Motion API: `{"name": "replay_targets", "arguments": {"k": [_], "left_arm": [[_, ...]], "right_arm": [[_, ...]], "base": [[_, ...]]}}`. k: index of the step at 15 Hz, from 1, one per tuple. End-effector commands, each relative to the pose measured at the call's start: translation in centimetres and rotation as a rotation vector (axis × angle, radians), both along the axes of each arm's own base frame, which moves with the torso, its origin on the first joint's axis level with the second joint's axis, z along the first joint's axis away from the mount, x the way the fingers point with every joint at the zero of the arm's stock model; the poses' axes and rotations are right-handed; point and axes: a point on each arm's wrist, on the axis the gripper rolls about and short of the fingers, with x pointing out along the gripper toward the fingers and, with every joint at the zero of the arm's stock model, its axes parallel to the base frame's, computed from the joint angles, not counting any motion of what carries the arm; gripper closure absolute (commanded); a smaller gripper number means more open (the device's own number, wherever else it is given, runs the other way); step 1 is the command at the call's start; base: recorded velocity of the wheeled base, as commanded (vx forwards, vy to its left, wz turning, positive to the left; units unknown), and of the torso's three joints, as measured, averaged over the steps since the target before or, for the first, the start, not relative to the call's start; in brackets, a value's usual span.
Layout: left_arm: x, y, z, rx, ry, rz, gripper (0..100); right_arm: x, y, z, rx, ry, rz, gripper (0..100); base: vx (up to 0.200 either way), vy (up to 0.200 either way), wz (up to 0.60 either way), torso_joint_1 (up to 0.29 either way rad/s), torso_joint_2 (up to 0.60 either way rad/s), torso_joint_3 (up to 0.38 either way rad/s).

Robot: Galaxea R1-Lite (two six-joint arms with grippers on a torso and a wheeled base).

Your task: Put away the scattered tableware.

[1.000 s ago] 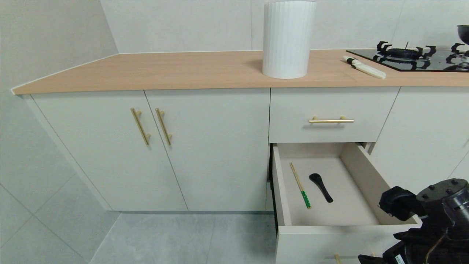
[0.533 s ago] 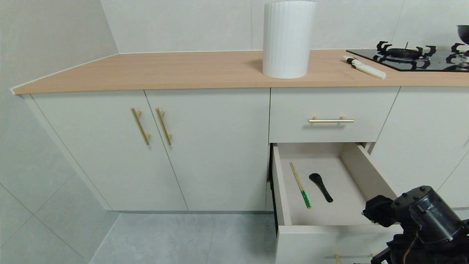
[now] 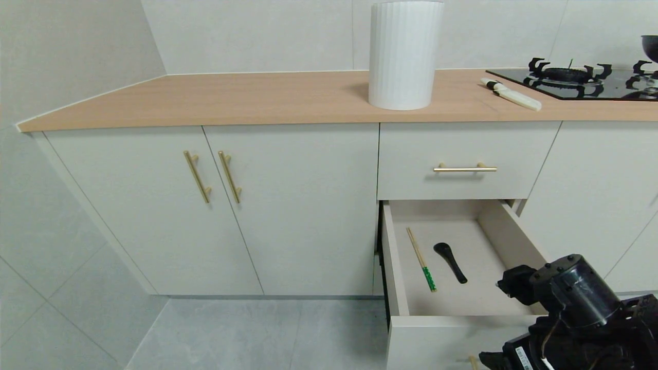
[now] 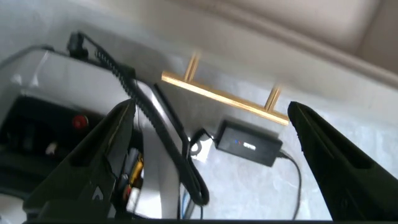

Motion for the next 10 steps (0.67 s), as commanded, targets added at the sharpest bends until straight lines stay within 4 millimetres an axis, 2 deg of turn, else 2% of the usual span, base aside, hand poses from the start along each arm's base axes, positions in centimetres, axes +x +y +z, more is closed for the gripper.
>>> {"name": "replay_targets", "arguments": {"k": [1, 7, 10], "left_arm": [[0.0, 0.0, 0.0, 0.0, 0.001, 0.0, 0], [0.0, 0.0, 0.0, 0.0, 0.0, 0.0, 0], [0.0, 0.0, 0.0, 0.0, 0.001, 0.0, 0]], "right_arm": [[0.5, 0.2, 0.0, 0.007, 0.002, -0.018, 0], [2.4, 0.2, -0.7, 0.022, 0.006, -0.112, 0], [4.1, 0.3, -1.2, 0.049, -0.055, -0.211, 0]], "base": [[0.0, 0.0, 0.0, 0.0, 0.0, 0.0], [0.0, 0.0, 0.0, 0.0, 0.0, 0.0], [0.0, 0.0, 0.0, 0.0, 0.0, 0.0]]}}
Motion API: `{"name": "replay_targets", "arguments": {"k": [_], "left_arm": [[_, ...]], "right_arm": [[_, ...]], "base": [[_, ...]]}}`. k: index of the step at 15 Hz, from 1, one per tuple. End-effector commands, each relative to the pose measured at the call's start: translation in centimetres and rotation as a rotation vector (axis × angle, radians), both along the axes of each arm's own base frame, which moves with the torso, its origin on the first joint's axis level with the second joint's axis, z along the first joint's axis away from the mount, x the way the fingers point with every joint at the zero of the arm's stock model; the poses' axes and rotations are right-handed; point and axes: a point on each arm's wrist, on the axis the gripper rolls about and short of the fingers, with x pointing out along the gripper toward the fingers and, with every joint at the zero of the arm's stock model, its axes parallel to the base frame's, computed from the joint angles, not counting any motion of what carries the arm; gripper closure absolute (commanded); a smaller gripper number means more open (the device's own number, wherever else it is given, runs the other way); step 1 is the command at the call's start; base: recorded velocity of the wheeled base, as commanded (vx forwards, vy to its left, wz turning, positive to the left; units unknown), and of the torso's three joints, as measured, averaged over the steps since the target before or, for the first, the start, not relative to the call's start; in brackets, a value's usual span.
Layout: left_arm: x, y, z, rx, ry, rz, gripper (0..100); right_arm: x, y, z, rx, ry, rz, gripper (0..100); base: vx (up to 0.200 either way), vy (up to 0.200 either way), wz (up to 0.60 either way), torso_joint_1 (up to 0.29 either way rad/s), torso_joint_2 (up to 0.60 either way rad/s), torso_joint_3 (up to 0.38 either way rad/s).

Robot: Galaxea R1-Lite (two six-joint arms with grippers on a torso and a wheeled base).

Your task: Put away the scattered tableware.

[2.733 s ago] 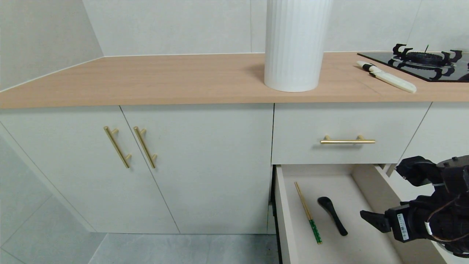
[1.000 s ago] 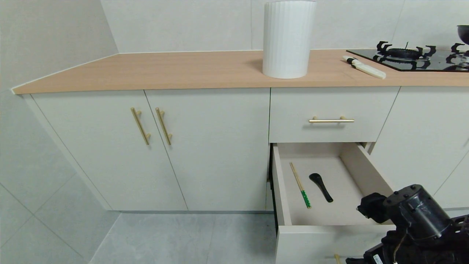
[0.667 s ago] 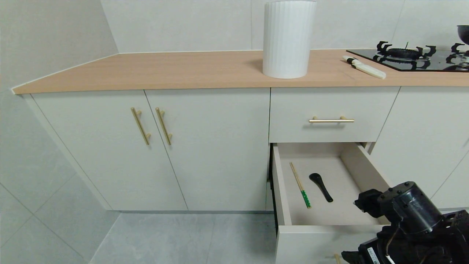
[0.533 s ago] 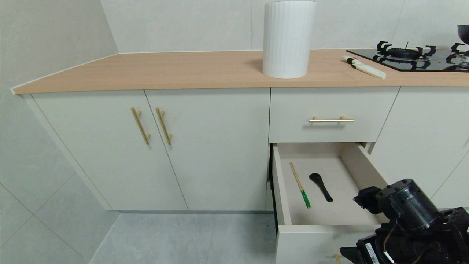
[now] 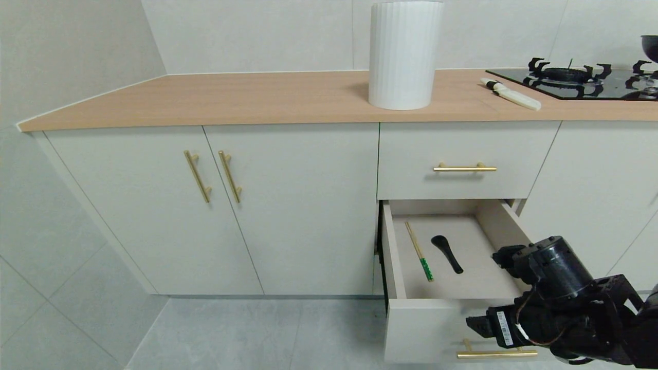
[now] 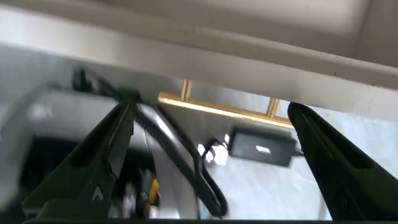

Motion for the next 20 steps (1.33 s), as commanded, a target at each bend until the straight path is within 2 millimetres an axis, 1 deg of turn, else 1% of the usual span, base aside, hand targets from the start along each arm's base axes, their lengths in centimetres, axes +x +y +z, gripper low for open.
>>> {"name": "replay_targets", "arguments": {"k": [1, 5, 7, 10, 12, 13, 15, 17, 20], "left_arm": [[0.0, 0.0, 0.0, -0.001, 0.001, 0.002, 0], [0.0, 0.0, 0.0, -0.001, 0.001, 0.0, 0], [0.0, 0.0, 0.0, -0.001, 0.001, 0.0, 0], [0.0, 0.0, 0.0, -0.001, -0.001, 0.002, 0], [0.0, 0.0, 0.0, -0.001, -0.001, 0.0, 0], [0.0, 0.0, 0.0, -0.001, -0.001, 0.0, 0], [0.0, 0.0, 0.0, -0.001, 0.001, 0.0, 0], [0.0, 0.0, 0.0, -0.001, 0.001, 0.0, 0], [0.0, 0.0, 0.0, -0.001, -0.001, 0.0, 0]], "right_arm": [[0.8, 0.0, -1.1, -0.025, 0.015, -0.04, 0], [2.1, 0.6, -1.9, -0.012, -0.03, -0.051, 0], [3.7, 0.6, -2.1, -0.002, -0.049, -0.078, 0], [5.3, 0.1, -2.0, 0.001, -0.067, -0.125, 0], [6.6, -0.3, -1.4, 0.016, -0.097, -0.149, 0], [7.3, 0.0, -1.3, 0.026, -0.117, -0.151, 0], [8.2, 0.1, -2.1, 0.027, -0.124, -0.158, 0], [9.2, -0.2, -2.4, 0.049, -0.177, -0.179, 0], [10.1, -0.3, -3.1, 0.072, -0.221, -0.194, 0]], "base": [[0.0, 0.0, 0.0, 0.0, 0.0, 0.0], [0.0, 0.0, 0.0, 0.0, 0.0, 0.0], [0.0, 0.0, 0.0, 0.0, 0.0, 0.0], [0.0, 0.0, 0.0, 0.0, 0.0, 0.0], [0.0, 0.0, 0.0, 0.0, 0.0, 0.0], [0.0, 0.0, 0.0, 0.0, 0.0, 0.0], [0.0, 0.0, 0.0, 0.0, 0.0, 0.0], [0.0, 0.0, 0.0, 0.0, 0.0, 0.0], [0.0, 0.0, 0.0, 0.0, 0.0, 0.0]]}}
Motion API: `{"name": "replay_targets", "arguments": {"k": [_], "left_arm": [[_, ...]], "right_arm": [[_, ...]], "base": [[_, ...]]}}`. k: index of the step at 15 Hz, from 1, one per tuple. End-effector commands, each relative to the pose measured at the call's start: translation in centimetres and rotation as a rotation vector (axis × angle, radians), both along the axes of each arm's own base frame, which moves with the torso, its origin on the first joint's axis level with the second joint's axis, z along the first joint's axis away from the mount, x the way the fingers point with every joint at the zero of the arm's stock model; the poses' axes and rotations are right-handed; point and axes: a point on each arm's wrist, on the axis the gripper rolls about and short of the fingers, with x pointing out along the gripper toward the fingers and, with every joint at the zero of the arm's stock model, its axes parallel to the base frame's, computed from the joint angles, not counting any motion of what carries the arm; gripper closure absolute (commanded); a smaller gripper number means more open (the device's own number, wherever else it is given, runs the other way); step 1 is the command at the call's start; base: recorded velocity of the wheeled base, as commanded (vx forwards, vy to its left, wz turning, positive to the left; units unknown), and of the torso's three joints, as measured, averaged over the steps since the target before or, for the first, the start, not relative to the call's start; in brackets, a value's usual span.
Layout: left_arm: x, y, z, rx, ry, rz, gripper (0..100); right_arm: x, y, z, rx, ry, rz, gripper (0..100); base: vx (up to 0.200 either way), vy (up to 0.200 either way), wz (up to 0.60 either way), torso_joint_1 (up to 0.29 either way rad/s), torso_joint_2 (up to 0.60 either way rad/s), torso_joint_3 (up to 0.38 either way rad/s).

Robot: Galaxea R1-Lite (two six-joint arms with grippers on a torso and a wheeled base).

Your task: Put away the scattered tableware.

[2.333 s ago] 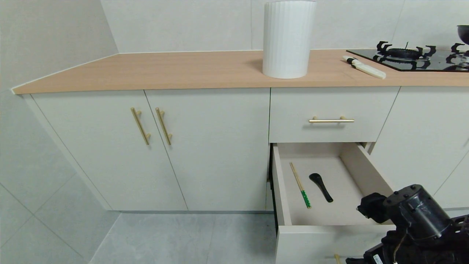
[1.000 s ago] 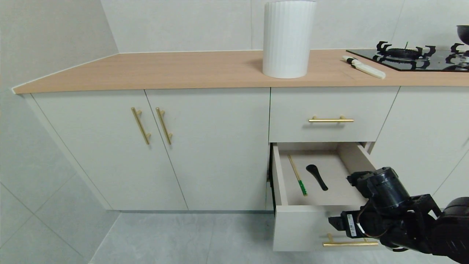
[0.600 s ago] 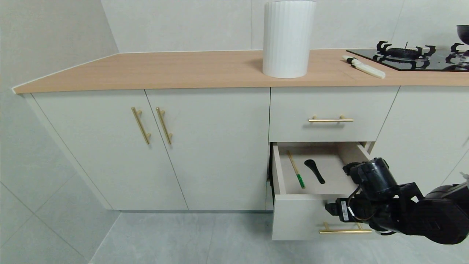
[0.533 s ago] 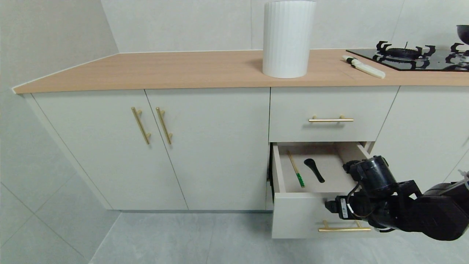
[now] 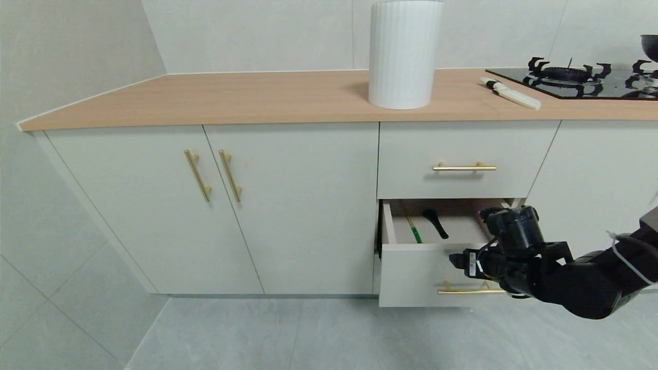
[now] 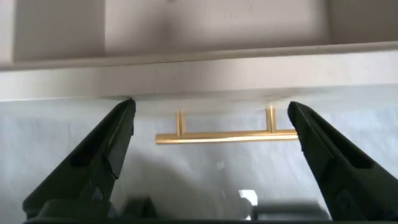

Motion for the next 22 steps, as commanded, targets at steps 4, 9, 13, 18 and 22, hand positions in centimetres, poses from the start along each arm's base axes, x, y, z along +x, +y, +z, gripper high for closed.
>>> {"name": "replay_targets", "arguments": {"k": [4, 9, 13, 18, 22], "left_arm": [[0.0, 0.0, 0.0, 0.0, -0.001, 0.0, 0], [0.0, 0.0, 0.0, 0.0, 0.001, 0.0, 0], [0.0, 0.0, 0.0, 0.0, -0.001, 0.0, 0], [0.0, 0.0, 0.0, 0.0, 0.001, 0.0, 0], [0.0, 0.0, 0.0, 0.0, -0.001, 0.002, 0]], "right_arm": [[2.1, -0.6, -2.9, 0.006, -0.046, -0.058, 0], [4.8, -1.6, -6.2, 0.049, -0.197, -0.123, 0], [6.7, -2.4, -7.0, 0.072, -0.268, -0.158, 0], [9.3, -4.1, -7.5, 0.139, -0.32, -0.241, 0], [10.1, -4.8, -7.1, 0.163, -0.349, -0.271, 0]], "base": [[0.0, 0.0, 0.0, 0.0, 0.0, 0.0], [0.0, 0.0, 0.0, 0.0, 0.0, 0.0], [0.0, 0.0, 0.0, 0.0, 0.0, 0.0], [0.0, 0.0, 0.0, 0.0, 0.0, 0.0], [0.0, 0.0, 0.0, 0.0, 0.0, 0.0]]}}
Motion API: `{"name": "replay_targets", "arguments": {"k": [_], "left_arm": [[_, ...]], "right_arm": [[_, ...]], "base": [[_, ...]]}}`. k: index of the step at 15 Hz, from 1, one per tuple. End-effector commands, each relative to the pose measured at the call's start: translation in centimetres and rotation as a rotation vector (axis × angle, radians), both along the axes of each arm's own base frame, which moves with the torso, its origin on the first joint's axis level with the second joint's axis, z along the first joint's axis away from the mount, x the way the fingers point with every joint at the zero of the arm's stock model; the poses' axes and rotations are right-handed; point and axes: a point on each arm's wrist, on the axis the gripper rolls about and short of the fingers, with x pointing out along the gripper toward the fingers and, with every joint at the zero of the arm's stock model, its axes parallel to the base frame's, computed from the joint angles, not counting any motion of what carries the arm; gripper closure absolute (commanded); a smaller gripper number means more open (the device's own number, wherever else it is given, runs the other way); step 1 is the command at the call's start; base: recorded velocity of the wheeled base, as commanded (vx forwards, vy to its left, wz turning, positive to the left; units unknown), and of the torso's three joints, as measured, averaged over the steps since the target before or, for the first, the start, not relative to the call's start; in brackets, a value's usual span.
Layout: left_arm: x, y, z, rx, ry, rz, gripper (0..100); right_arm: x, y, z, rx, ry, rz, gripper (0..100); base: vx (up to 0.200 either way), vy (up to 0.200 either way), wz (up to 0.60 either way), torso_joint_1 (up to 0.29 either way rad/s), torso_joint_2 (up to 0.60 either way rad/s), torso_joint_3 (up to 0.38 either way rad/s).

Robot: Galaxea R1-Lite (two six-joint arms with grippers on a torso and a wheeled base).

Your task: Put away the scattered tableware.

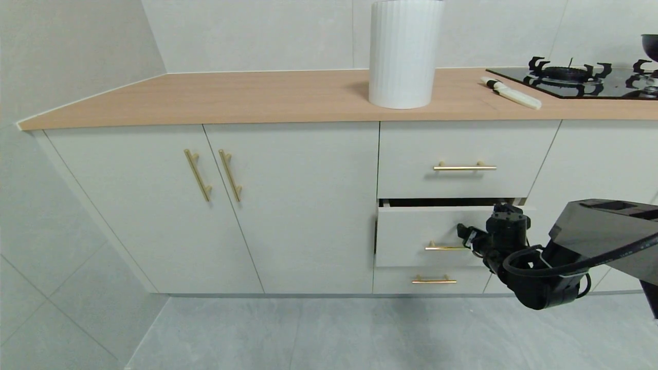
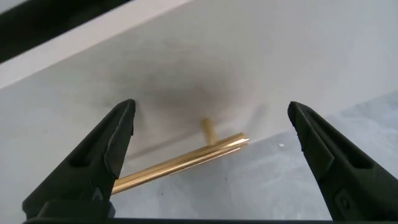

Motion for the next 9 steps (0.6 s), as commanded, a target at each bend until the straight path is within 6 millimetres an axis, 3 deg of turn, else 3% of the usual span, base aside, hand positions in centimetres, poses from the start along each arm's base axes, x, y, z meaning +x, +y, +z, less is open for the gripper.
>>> {"name": "replay_targets", "arguments": {"k": [1, 9], "left_arm": [[0.0, 0.0, 0.0, 0.0, 0.0, 0.0, 0], [0.0, 0.0, 0.0, 0.0, 0.001, 0.0, 0]], "right_arm": [[0.3, -0.2, -0.2, 0.007, -0.006, -0.007, 0], [1.8, -1.5, 0.7, 0.071, -0.074, -0.061, 0]], "base": [[0.0, 0.0, 0.0, 0.0, 0.0, 0.0], [0.0, 0.0, 0.0, 0.0, 0.0, 0.0]]}}
